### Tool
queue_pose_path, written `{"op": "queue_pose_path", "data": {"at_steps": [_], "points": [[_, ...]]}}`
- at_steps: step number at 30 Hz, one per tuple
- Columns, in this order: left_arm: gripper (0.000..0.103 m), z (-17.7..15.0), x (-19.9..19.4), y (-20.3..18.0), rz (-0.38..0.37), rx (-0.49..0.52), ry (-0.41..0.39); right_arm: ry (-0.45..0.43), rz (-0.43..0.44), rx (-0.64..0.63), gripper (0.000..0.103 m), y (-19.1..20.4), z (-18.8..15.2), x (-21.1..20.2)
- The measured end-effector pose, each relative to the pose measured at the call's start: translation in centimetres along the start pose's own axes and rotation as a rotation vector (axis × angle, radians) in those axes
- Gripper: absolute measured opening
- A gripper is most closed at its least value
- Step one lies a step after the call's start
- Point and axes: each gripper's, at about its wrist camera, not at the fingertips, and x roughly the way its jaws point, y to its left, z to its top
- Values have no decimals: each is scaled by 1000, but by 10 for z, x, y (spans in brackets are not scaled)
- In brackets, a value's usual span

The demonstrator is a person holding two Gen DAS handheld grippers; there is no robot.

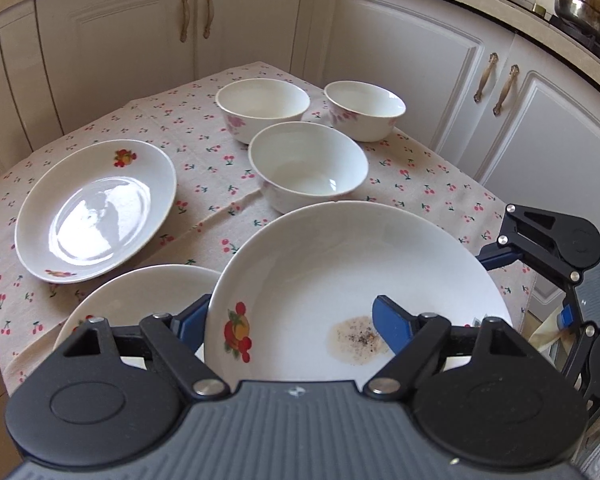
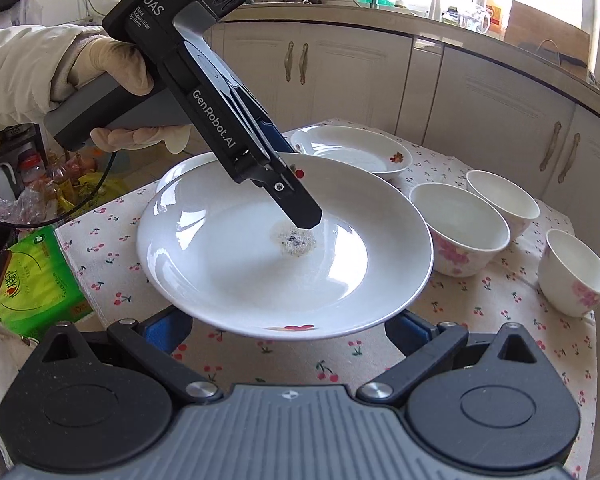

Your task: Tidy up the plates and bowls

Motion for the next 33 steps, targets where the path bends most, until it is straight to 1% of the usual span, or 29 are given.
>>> {"op": "queue_pose_path", "data": {"at_steps": [6,11,16,22,33], "points": [[84,-15,-16,33,43,-57,-19,11,50,-25,103,11,22,28],[84,-25,-19,54,63,-93,-25,31,77,-31,103,18,34,49],[84,-32,-17,69,61,-121,-32,45,72,-56,103,23,42,60],[84,-38,-9,84,50,-148,-25,56,71,-61,103,26,48,64],[84,-43,3,94,54,-157,2,80,62,-59,103,27,56,73]]}}
